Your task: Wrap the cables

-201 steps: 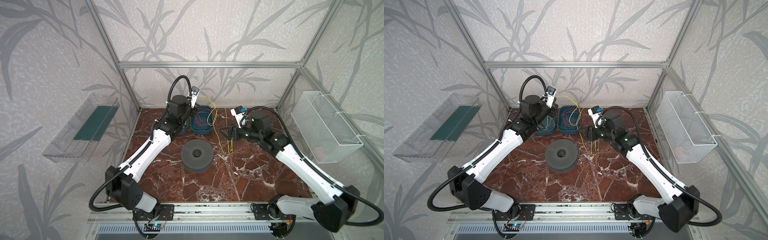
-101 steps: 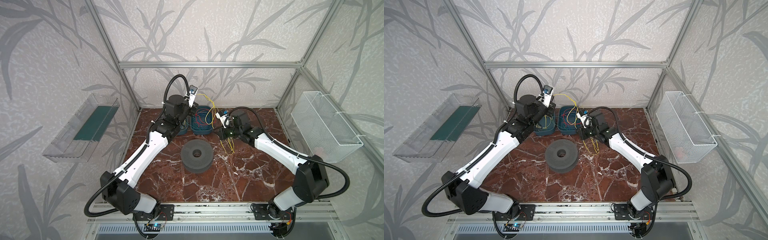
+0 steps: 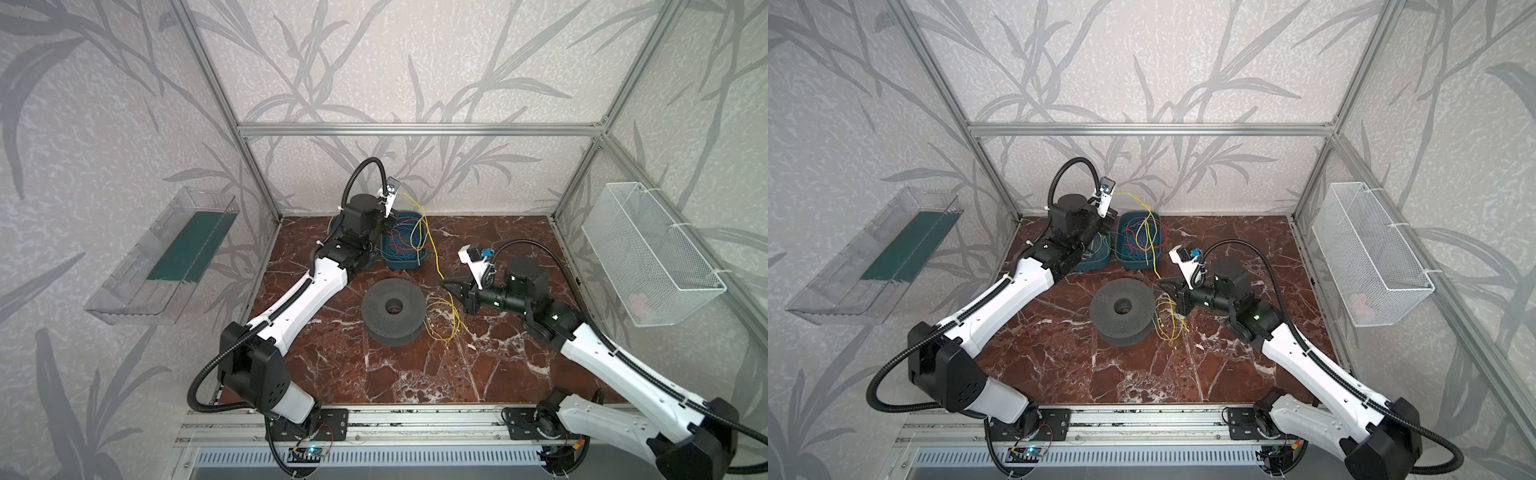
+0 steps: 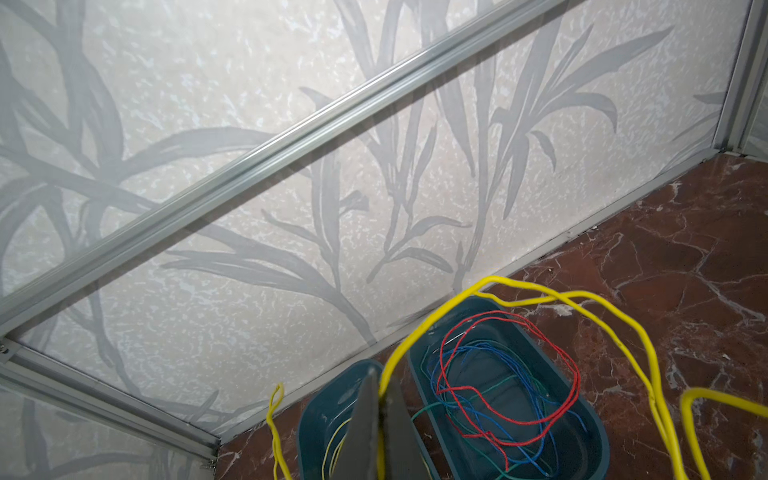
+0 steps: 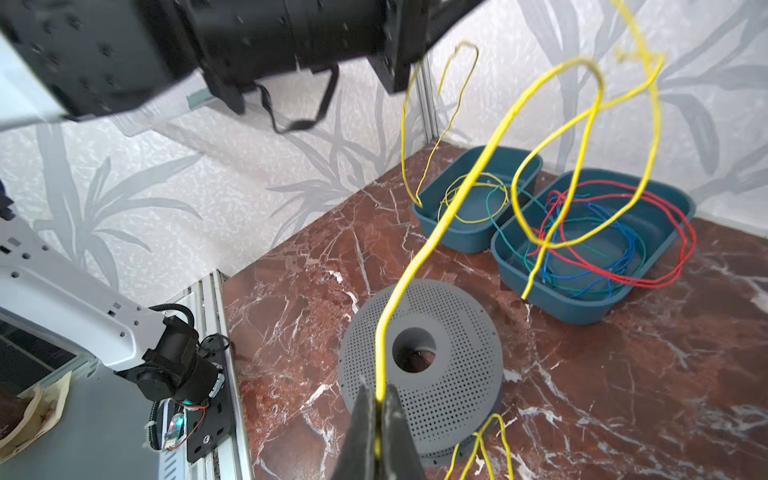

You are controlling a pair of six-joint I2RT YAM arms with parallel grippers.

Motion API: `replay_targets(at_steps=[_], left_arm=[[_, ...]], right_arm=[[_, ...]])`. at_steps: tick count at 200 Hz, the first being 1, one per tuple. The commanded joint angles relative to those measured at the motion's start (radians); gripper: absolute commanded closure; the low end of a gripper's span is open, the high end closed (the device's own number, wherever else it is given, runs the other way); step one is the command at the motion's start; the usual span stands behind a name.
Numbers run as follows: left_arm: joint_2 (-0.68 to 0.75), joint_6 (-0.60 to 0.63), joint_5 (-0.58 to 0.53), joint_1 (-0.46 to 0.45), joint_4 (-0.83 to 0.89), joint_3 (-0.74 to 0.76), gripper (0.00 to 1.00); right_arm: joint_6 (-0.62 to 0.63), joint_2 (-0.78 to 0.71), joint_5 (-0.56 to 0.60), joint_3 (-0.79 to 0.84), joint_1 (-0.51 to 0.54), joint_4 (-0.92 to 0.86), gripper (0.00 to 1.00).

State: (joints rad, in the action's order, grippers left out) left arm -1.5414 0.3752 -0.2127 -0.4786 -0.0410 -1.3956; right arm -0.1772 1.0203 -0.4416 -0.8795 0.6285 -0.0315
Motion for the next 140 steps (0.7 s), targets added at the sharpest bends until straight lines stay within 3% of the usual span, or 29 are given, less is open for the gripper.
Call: replay_targets(at_steps=[1, 42, 87, 125, 140], left_arm=[[0.001, 0.022, -0.006, -0.010, -0.036, 0.010, 1.00], [-0.003, 0.038, -0.036, -0.010, -0.004, 0.010, 1.00], [0.037, 0.038, 0.028, -0.012, 0.009, 0.036, 1.00], [0.029, 0.121, 0.017, -0.005, -0.076, 0.040, 1.00], [0.017, 0.172, 0.081, 0.012, -0.161, 0.047, 1.00]], right_arm=[[0.033, -0.010, 0.024, 0.008, 0.003, 0.084, 1.00], [0.033, -0.061, 0.114, 0.003, 0.002, 0.118, 1.00], [-0.045, -0.144, 0.501, 0.104, -0.001, 0.289, 1.00], [-0.084, -0.154, 0.537, 0.092, -0.010, 0.273, 1.00], [-0.076, -0.167, 0.540, 0.101, -0.010, 0.245, 1.00]])
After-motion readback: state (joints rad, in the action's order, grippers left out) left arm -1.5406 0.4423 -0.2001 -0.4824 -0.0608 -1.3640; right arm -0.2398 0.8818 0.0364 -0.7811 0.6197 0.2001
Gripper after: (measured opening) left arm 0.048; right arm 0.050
